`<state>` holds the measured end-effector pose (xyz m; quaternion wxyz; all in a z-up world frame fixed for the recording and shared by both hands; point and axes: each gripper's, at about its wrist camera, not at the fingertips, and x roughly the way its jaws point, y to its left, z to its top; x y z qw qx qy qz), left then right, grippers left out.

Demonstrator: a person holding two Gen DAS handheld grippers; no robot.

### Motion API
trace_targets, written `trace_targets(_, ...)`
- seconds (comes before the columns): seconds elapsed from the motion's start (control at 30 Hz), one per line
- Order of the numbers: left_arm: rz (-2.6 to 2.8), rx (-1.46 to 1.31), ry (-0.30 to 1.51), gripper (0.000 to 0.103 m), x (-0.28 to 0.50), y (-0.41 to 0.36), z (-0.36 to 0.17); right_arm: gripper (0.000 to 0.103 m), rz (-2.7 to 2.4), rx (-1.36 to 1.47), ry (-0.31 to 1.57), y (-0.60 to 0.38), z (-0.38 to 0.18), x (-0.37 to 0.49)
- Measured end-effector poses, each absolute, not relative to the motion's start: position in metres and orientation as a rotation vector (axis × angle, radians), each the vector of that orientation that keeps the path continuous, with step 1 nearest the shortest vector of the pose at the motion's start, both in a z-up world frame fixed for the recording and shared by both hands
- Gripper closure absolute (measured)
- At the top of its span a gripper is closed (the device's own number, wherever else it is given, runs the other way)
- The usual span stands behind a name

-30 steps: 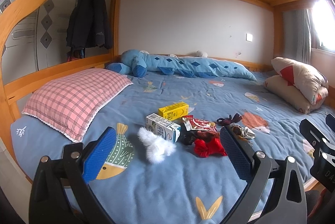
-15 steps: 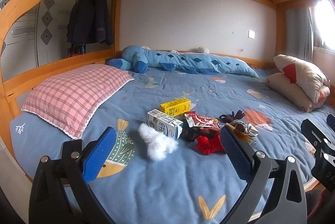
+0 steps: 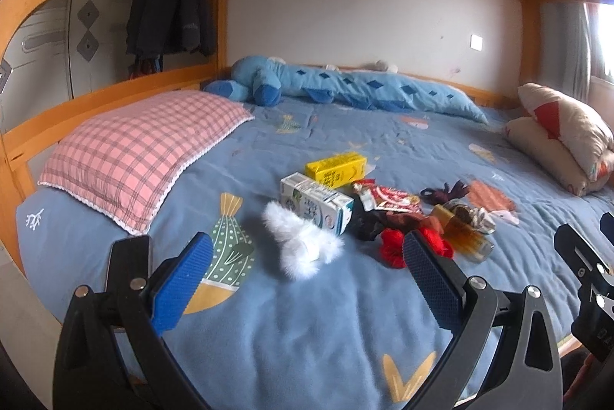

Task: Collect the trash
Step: 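Reach the left tool to the white fluffy toy and grasp it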

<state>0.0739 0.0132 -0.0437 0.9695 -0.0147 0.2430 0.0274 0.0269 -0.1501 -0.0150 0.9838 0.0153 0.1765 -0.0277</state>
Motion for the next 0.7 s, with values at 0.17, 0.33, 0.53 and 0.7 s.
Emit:
trace_targets(0.17, 0.065, -0.042, 0.527, 0.004, 0.092, 0.019, -0.053, 0.008, -0.039, 0.033, 0.387, -0.147, -0.024, 0.045)
trace_targets(0.33, 0.066, -0.037, 0.579, 0.004, 0.120, 0.017, -0.066, 0.008, -0.025, 0.036, 0.421, -0.146, -0.033, 0.062)
trace_targets(0.53, 0.092, -0.019, 0.655, 0.004, 0.156, 0.017, -0.087, 0.008, -0.014, 0.040, 0.477, -0.144, -0.045, 0.082)
trace_targets(0.7, 0.090, -0.038, 0.720, 0.004, 0.181, 0.022, -0.104, 0.008, -0.003, 0.031, 0.530, -0.140, -0.058, 0.102)
